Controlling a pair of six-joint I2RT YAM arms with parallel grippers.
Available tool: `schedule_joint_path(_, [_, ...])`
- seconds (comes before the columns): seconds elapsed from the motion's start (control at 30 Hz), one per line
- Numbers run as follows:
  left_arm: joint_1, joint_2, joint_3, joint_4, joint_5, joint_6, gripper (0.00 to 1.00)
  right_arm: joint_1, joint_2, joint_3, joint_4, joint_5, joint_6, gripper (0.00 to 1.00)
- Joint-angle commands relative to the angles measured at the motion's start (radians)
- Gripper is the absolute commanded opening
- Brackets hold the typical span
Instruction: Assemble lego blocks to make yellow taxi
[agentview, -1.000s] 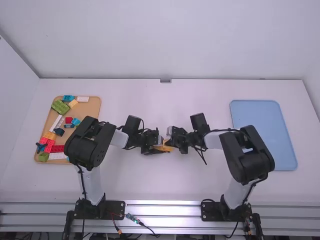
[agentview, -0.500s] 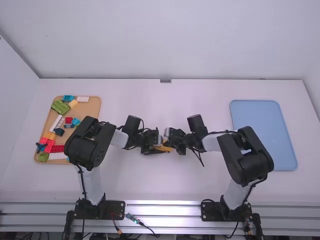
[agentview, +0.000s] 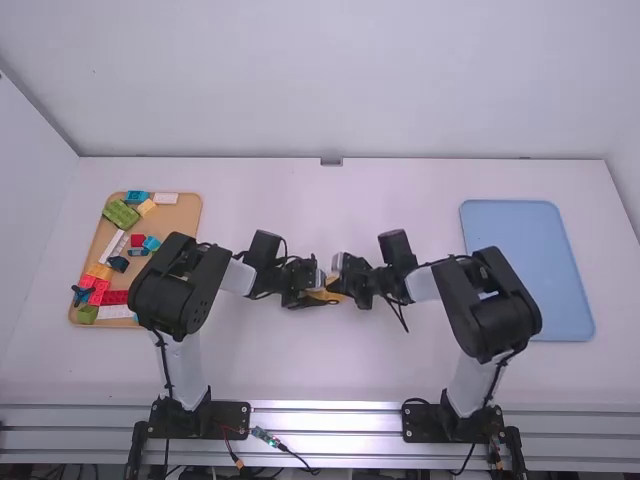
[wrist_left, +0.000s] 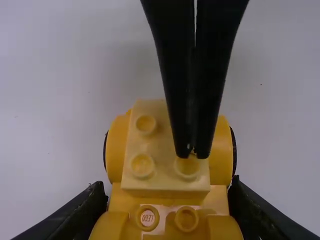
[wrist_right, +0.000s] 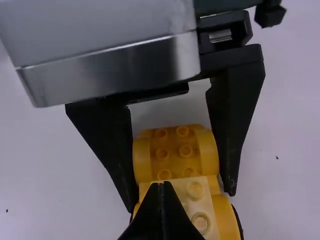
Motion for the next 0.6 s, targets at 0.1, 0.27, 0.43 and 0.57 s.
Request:
schedule_joint_path(0.1, [-0.005, 0.01, -0.013, -0.008, -0.018, 0.023, 0.64, 0.004, 0.019, 0.029, -0.061, 0.113, -0.019, 0.0])
schedule_joint_path(0.27, [-0.01, 0.01, -0.013, -0.008, -0.017, 0.023, 0.65, 0.006, -0.102, 0.028, -0.06, 0.113, -0.012, 0.0])
schedule_joint_path(0.43, [-0.011, 0.01, -0.013, -0.008, -0.01, 0.024, 0.65, -0.019, -0.195, 0.027, -0.057, 0.112, -0.012, 0.0])
schedule_joint_path(0.57, [-0.01, 0.01, -0.013, -0.008, -0.01, 0.023, 0.65, -0.041, -0.26, 0.027, -0.111, 0.113, -0.008, 0.0])
